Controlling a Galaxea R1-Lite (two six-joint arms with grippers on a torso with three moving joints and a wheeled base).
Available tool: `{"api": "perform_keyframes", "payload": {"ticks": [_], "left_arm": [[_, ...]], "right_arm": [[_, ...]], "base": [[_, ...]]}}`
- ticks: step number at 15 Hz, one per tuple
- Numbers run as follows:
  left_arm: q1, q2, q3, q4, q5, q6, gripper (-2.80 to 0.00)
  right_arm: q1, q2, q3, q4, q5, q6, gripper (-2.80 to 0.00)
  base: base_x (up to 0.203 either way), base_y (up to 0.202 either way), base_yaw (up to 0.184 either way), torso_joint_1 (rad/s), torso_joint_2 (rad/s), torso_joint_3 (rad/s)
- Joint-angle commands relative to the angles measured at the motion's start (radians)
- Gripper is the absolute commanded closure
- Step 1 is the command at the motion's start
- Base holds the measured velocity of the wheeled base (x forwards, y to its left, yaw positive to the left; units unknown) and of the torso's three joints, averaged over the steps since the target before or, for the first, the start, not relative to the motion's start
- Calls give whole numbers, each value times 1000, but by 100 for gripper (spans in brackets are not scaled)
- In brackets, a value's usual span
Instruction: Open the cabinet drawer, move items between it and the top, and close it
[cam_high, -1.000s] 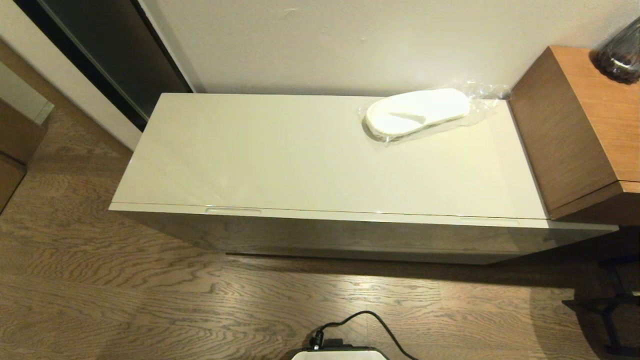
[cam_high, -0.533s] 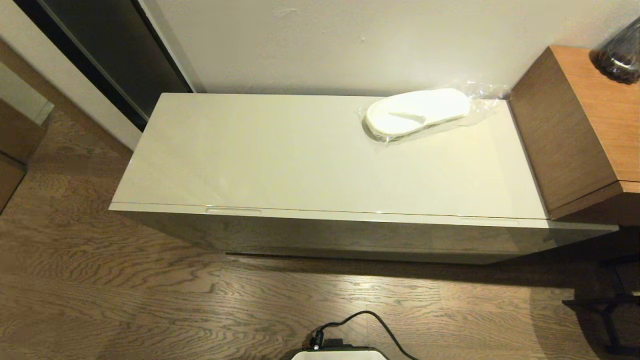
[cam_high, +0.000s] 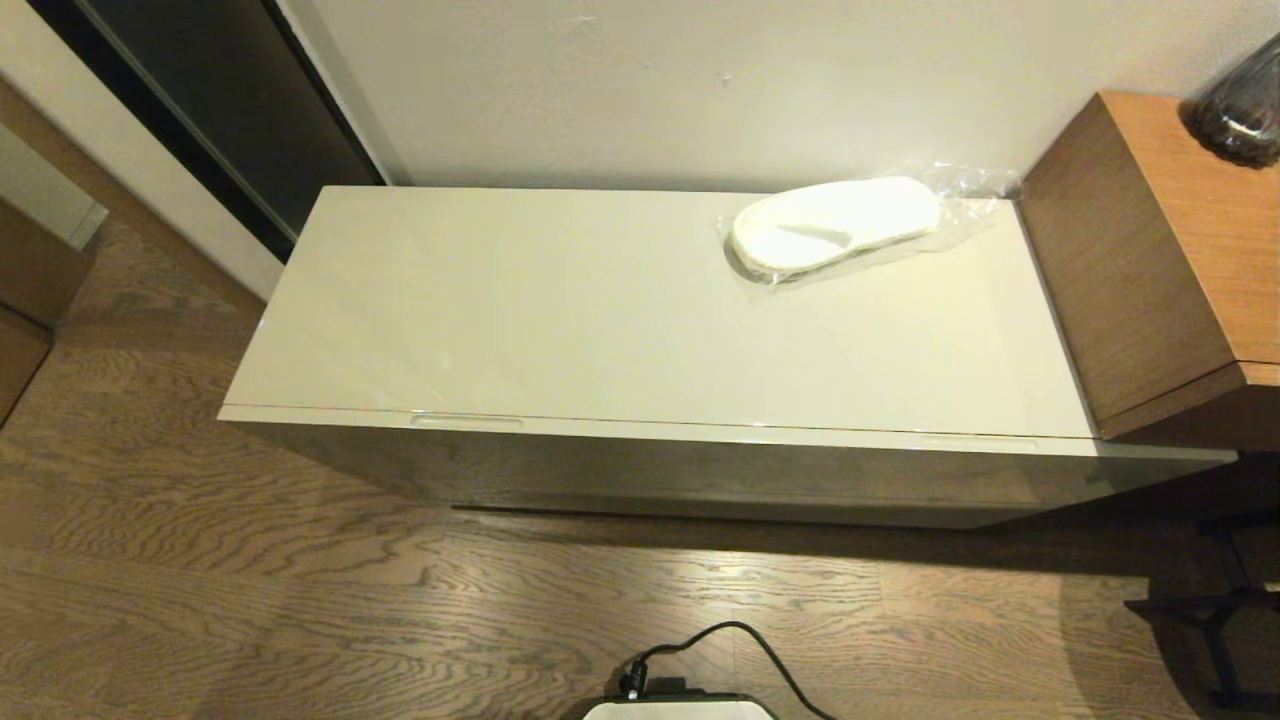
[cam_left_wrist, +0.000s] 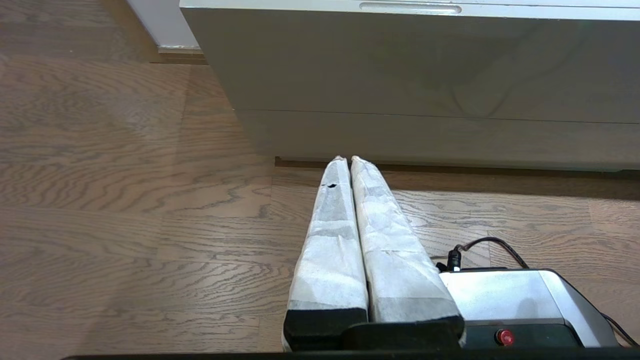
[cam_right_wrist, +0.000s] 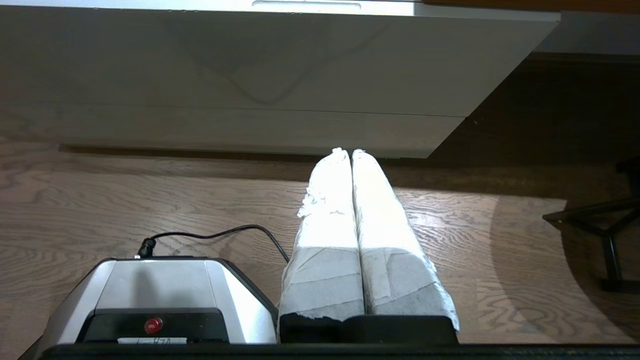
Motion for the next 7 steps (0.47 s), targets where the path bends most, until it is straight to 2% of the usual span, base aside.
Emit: {"api": "perform_keyframes", "payload": {"ticks": [1,7], "left_arm": [[0,2,0,-1,0,-1,0],[0,2,0,-1,0,-1,0]], "right_arm": [[0,3,2,-4,0,12,0],[0,2,2,-3,0,8,0]], "base": [[0,0,0,0,0,0],[0,0,0,0,0,0]]}}
